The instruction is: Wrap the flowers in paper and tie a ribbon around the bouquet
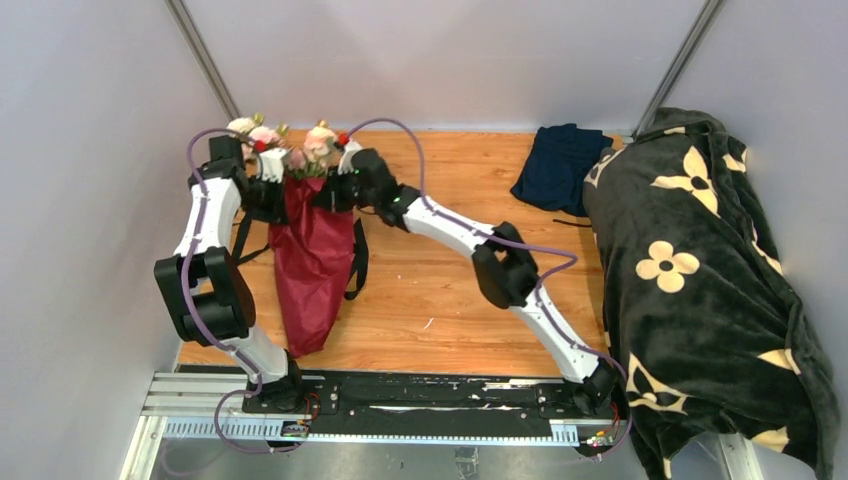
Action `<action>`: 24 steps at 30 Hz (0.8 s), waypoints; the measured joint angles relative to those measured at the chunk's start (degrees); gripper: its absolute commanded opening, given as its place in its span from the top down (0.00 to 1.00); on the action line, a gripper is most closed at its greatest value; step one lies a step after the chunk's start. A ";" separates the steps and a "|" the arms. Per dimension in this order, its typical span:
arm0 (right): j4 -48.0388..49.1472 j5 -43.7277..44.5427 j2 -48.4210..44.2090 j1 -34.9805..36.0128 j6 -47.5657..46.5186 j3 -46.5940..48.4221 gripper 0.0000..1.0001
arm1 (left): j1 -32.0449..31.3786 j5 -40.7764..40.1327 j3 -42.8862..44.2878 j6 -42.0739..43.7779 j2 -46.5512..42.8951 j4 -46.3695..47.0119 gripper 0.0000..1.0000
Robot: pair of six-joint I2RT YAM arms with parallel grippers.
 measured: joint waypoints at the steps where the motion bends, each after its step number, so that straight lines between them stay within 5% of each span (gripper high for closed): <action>1: 0.17 0.28 3.04 1.01 0.79 2.84 1.00 | 2.12 -0.70 -1.31 0.83 0.24 -0.26 1.00; 2: 0.28 0.39 4.55 1.51 1.18 4.13 1.00 | 3.28 -1.33 -2.03 1.33 0.55 -0.39 0.89; 4: 0.74 1.22 9.03 3.02 2.64 7.08 1.00 | 5.90 -3.37 -3.93 3.02 1.77 -0.39 0.48; 7: 0.92 2.73 12.55 4.02 4.15 7.37 1.00 | 6.49 -5.75 -4.68 5.35 5.14 0.59 0.22; 11: 0.98 4.33 13.53 3.96 5.22 6.99 1.00 | 5.99 -8.13 -4.70 7.45 6.54 1.60 0.14; 15: 2.54 5.42 13.38 3.65 6.36 6.05 1.00 | 4.04 -10.58 -5.95 8.55 -2.05 2.56 0.04; 19: 2.99 6.71 13.16 3.26 8.59 3.39 1.00 | -8.20 -12.07 -11.30 10.54 -20.17 4.55 0.01; 24: 3.19 6.91 13.07 2.64 11.15 1.46 1.00 | -13.44 -13.33 -15.52 10.47 -20.41 5.62 0.04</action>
